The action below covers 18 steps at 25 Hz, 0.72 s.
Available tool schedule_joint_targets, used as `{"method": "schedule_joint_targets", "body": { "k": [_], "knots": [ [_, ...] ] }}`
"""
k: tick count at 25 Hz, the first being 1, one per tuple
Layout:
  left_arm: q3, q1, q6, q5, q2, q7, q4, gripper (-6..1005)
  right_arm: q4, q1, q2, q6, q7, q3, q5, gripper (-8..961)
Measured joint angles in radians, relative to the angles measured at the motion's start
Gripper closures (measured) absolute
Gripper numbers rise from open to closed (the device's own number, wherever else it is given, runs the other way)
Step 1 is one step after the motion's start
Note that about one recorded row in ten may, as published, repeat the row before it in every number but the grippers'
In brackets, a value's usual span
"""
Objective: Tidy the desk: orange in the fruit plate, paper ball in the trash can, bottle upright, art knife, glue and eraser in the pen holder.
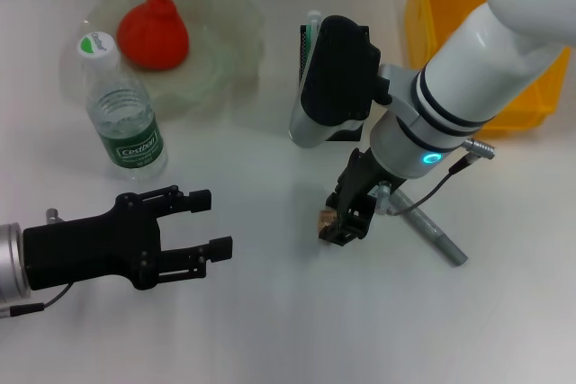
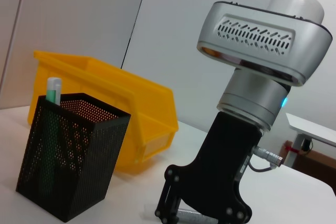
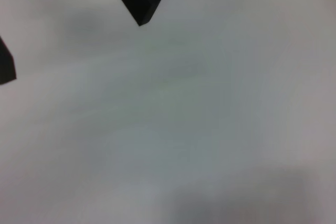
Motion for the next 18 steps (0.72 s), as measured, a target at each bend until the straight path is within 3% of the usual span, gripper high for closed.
{"method": "schedule_joint_targets", "body": {
  "k": [7,9,11,14,15,16,17,18],
  "knots": [
    [0.000,0.001,-0.001,0.000,0.000,0.000,0.000,214,-0.008,-0.004,0.002,0.004,0.000,-0.003,0.000,488],
    [0.000,0.003,-0.001,0.000,0.000,0.000,0.000,214,-0.020,-0.009,0.000,-0.001,0.000,0.005,0.000,594],
    [-0.002,0.005,-0.001,0.000,0.002,0.000,0.000,214,-0.095,-0.040,-0.005,-0.049,0.000,0.073,0.000,701],
    [-0.007,0.007,0.001,0.000,0.004,0.000,0.000,214,-0.180,-0.071,-0.006,-0.108,0.000,0.163,-0.003,682],
    [-0.007,0.008,0.004,0.000,0.006,0.000,0.000,214,-0.284,-0.105,-0.007,-0.165,-0.002,0.279,-0.012,676],
    [-0.007,0.008,0.004,0.000,0.006,0.000,0.000,214,-0.284,-0.105,-0.007,-0.165,-0.002,0.279,-0.012,670],
    [-0.008,0.008,0.004,0.000,0.006,0.000,0.000,214,-0.397,-0.143,-0.006,-0.184,0.001,0.403,-0.015,664],
    [-0.008,0.008,0.004,0.000,0.006,0.000,0.000,214,-0.397,-0.143,-0.006,-0.184,0.001,0.403,-0.015,658]
  ]
}}
